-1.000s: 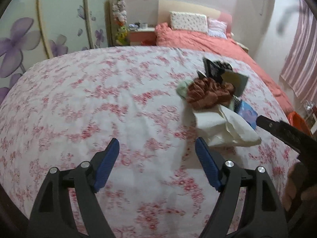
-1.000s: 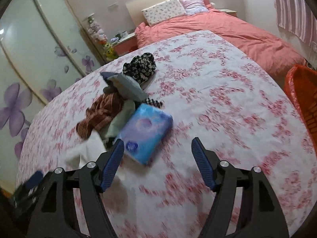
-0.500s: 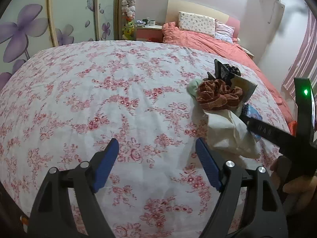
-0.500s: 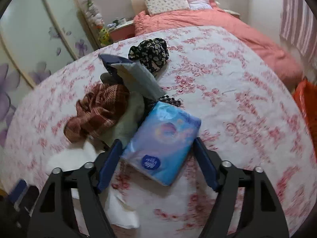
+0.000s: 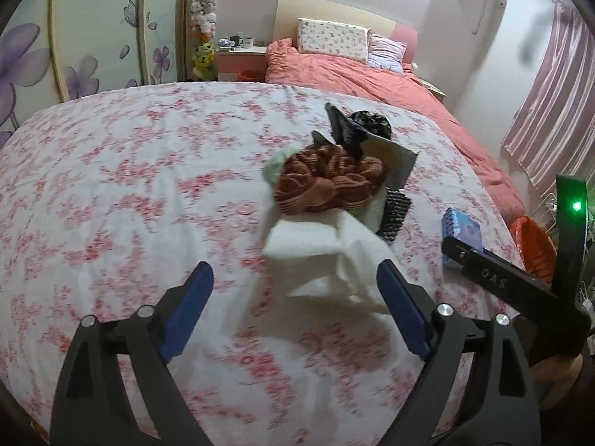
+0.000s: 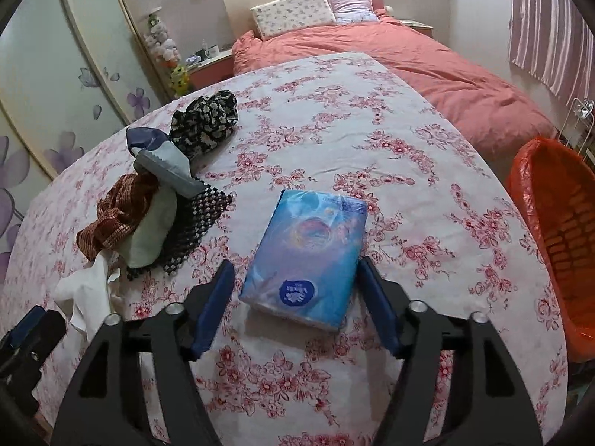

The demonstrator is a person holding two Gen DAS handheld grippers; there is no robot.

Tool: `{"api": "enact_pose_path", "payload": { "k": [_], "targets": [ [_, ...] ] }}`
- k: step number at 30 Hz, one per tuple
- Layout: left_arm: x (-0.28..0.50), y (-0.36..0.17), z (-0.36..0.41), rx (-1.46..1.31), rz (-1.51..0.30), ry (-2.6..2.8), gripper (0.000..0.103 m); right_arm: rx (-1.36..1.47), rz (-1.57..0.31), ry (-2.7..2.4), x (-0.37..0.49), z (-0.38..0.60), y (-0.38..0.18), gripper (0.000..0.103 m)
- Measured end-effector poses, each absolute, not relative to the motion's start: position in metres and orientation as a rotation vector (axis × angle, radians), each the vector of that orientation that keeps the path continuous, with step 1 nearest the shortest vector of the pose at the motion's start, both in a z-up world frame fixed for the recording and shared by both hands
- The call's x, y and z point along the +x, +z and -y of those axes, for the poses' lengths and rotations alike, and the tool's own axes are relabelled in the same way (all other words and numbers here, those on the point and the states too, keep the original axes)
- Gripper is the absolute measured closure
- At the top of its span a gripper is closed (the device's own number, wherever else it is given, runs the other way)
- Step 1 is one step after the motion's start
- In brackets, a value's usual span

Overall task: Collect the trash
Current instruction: 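Grasp the blue tissue pack with the right tool while the left tool grasps the white tissue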

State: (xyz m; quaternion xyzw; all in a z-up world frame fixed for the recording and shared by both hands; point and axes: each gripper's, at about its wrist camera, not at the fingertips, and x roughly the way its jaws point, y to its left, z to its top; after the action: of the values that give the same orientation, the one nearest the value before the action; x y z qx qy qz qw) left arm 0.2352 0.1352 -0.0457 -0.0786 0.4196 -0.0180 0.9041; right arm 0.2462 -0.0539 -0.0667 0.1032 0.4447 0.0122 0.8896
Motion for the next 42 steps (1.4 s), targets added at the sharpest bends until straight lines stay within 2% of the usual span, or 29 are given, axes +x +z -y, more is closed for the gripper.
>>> {"api": "enact_pose_path", "payload": {
  "k": [4, 6, 12, 21, 28, 32, 37, 39, 40, 42],
  "targets": [
    [0.245, -0.048, -0.123, -0.160, -0.881, -0.032, 0.012, 0.186, -0.909, 0.023, 0.250, 0.053, -0.068, 0.033],
    [0.250, -0.050, -0.116, -0.147, -0.890, -0.026, 0.012, 0.147, -0.905, 0.022, 0.247, 0.054, -0.068, 0.042],
    [0.259, -0.064, -0.109, -0.107, -0.919, -0.005, 0.012, 0.135, -0.893, -0.006, 0.234, 0.081, -0.068, 0.047],
    [0.262, -0.074, -0.109, -0.142, -0.941, -0.033, 0.010, 0.171, -0.883, 0.000, 0.234, 0.091, -0.068, 0.042],
    [0.270, -0.083, -0.104, -0.162, -0.952, -0.022, 0.011, 0.178, -0.881, -0.002, 0.235, 0.090, -0.068, 0.042],
    [0.267, -0.081, -0.108, -0.164, -0.948, -0.022, 0.024, 0.176, -0.882, 0.000, 0.234, 0.092, -0.068, 0.042],
    [0.256, -0.080, -0.115, -0.192, -0.955, -0.018, 0.025, 0.169, -0.884, -0.001, 0.230, 0.093, -0.069, 0.042],
    [0.251, -0.080, -0.114, -0.187, -0.950, -0.012, 0.026, 0.158, -0.884, -0.011, 0.229, 0.092, -0.069, 0.049],
    [0.250, -0.080, -0.112, -0.183, -0.946, -0.009, 0.030, 0.156, -0.883, -0.015, 0.229, 0.092, -0.069, 0.049],
    [0.248, -0.079, -0.107, -0.163, -0.939, -0.025, 0.051, 0.156, -0.883, -0.012, 0.229, 0.092, -0.068, 0.051]
  ]
}}
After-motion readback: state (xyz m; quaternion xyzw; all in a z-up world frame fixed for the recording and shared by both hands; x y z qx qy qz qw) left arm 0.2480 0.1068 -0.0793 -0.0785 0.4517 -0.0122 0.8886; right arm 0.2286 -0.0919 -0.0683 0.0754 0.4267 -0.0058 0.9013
